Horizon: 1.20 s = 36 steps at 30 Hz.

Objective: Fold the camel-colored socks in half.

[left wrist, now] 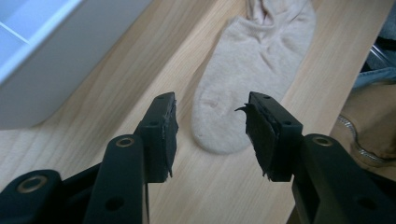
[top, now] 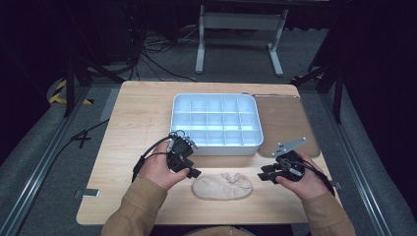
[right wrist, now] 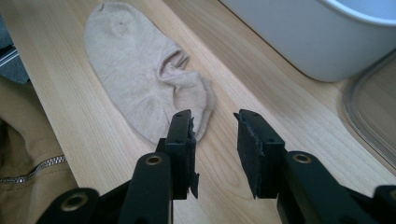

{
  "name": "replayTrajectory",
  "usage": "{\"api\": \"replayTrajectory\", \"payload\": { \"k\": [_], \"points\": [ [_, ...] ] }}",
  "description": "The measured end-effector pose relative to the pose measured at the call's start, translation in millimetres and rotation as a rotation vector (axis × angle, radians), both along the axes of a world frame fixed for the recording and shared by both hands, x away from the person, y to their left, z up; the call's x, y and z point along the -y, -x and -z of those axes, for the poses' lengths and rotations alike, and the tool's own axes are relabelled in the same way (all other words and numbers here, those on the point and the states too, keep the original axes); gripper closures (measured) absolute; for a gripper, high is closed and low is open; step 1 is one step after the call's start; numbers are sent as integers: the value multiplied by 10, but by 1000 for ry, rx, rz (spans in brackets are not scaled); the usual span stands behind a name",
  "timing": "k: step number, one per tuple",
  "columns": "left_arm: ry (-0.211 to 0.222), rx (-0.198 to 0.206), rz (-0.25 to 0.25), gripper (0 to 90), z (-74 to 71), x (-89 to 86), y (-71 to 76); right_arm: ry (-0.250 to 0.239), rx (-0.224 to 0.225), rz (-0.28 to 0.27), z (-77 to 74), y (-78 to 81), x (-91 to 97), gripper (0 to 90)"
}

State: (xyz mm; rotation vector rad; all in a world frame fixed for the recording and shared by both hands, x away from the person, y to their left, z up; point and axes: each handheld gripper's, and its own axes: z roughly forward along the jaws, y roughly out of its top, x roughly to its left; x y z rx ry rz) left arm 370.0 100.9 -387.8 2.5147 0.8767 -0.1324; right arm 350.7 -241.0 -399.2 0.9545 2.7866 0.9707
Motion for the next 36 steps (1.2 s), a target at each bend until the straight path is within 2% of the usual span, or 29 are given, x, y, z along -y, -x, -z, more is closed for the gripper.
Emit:
{"api": "replayTrajectory", "payload": {
  "k": [1, 4, 6, 8, 9, 11, 12, 14, 18, 24, 36],
  "points": [
    [0, 0, 0, 545, 0, 0, 0, 0, 0, 0, 0, 0, 0, 660],
    [-3, -47, -5, 562, 139, 55, -18, 2, 8, -19, 27, 5, -43, 640],
    [-10, -59, -15, 585, 170, 74, -12, 3, 9, -21, 46, 5, -58, 640],
    [-30, -81, -30, 597, 236, 95, -15, 0, 0, -21, 88, 14, -87, 639],
    [-30, -81, -30, 610, 236, 95, -15, 0, 0, -21, 88, 14, -87, 639],
    [-35, -109, -47, 609, 272, 93, -14, -11, -12, -27, 132, 22, -125, 647],
    [-32, -119, -55, 609, 288, 94, -11, -8, -19, -32, 150, 23, -143, 656],
    [-53, -127, -71, 608, 308, 98, -4, -1, -36, -42, 177, 27, -180, 679],
    [-75, -160, -87, 609, 354, 100, -2, 30, -61, -59, 231, 42, -251, 780],
    [-108, -186, -88, 587, 438, 113, -7, 40, -68, -76, 278, 59, -327, 787],
    [-143, -190, -53, 582, 519, 185, 13, 65, -95, -114, 387, 86, -452, 779]
  ]
}}
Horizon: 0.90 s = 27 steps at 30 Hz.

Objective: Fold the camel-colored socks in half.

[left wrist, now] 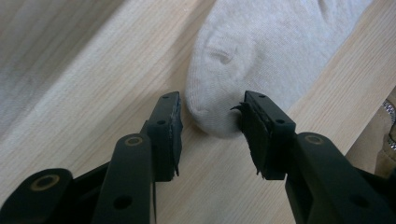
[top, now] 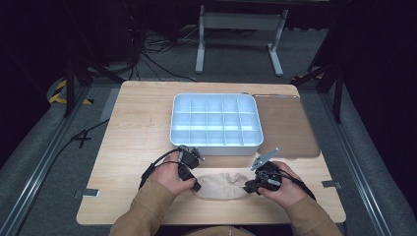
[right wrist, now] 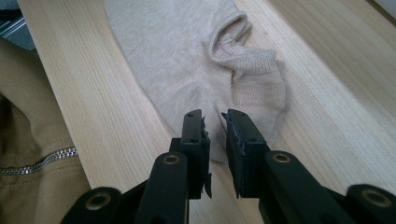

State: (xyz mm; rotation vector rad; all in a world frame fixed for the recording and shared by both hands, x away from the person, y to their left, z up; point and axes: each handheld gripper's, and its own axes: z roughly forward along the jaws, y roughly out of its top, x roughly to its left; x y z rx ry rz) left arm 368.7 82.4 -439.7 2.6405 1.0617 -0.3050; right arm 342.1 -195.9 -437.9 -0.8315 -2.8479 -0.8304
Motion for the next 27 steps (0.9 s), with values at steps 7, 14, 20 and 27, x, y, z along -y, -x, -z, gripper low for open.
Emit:
{"api": "replayTrajectory", "payload": {
  "k": [7, 14, 20, 27],
  "points": [
    [-7, 9, 13, 589, 14, 20, 9, 27, 4, -4, 68, 0, -44, 775],
    [-21, -4, 14, 750, 25, 52, 23, 45, 7, -4, 104, 5, -67, 778],
    [-19, -6, 17, 844, 20, 68, 26, 48, 12, -6, 100, 8, -68, 777],
    [-6, -8, 8, 845, -43, 63, 51, 25, 36, -9, 53, 18, -75, 781]
  ]
}}
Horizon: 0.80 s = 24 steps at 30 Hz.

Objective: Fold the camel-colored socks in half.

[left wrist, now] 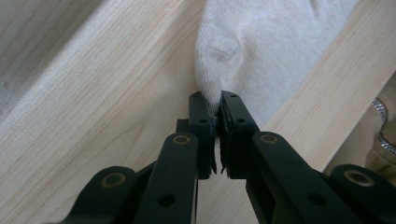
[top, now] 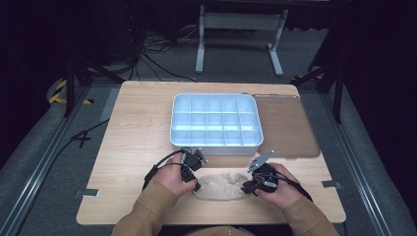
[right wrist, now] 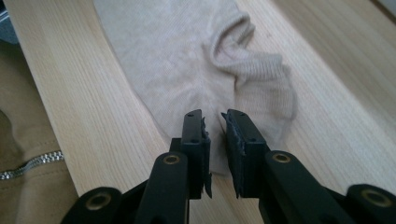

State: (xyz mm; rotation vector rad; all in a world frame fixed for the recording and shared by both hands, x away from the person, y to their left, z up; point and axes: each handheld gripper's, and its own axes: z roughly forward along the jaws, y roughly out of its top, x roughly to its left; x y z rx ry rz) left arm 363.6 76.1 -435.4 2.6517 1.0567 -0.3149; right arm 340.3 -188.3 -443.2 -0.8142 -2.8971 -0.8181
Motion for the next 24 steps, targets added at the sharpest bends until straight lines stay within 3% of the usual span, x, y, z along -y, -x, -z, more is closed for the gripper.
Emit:
{"api": "replayTrajectory", "payload": {
  "k": [5, 9, 13, 19, 24],
  "points": [
    [19, 2, -1, 845, -43, -27, 13, -70, 51, -3, -82, -1, -80, 836],
    [22, 5, -2, 845, -54, -29, 29, -139, 111, -5, -104, -49, -287, 895],
    [24, 9, -7, 844, -63, -32, 50, -149, 151, -9, -26, -107, -451, 897],
    [30, 7, -1, 844, -83, -43, 66, -160, 152, 8, 88, -161, -533, 897],
    [65, -2, -6, 843, -115, -84, 77, -122, 139, -3, 158, -146, -565, 896]
  ]
}}
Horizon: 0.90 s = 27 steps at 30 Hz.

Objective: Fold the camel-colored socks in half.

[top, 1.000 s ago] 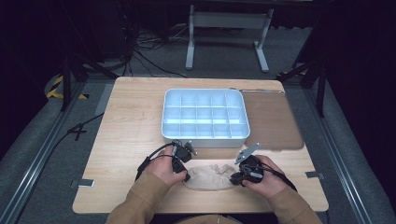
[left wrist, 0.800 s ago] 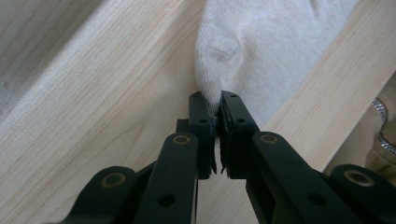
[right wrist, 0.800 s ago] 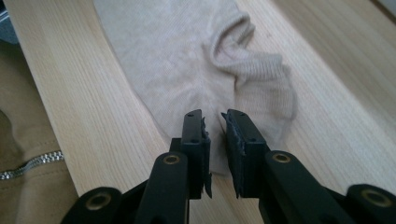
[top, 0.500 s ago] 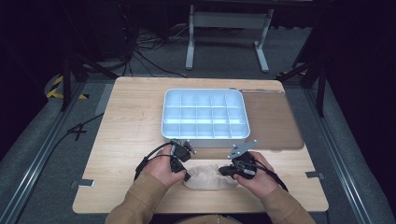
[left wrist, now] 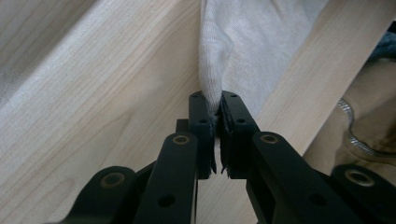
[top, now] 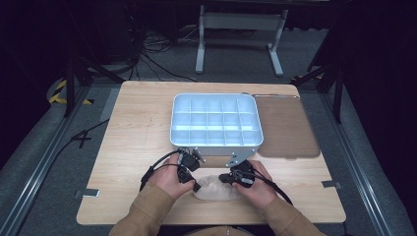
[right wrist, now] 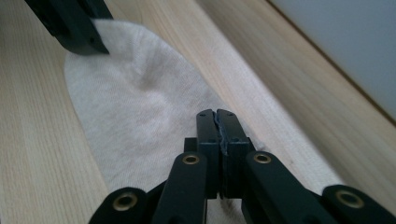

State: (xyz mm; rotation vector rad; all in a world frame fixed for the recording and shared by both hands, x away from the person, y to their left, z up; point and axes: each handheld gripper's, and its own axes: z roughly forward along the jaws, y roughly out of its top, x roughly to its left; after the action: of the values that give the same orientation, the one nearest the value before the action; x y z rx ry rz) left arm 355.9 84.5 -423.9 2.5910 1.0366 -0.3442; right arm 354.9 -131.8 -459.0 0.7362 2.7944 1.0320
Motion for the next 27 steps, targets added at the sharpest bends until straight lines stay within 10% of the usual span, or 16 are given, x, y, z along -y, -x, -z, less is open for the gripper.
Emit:
{"api": "replayTrajectory", "payload": {
  "k": [27],
  "points": [
    [49, -38, 0, 842, -152, -17, -31, 30, 15, -60, 35, 339, 19, 897]
  ]
}}
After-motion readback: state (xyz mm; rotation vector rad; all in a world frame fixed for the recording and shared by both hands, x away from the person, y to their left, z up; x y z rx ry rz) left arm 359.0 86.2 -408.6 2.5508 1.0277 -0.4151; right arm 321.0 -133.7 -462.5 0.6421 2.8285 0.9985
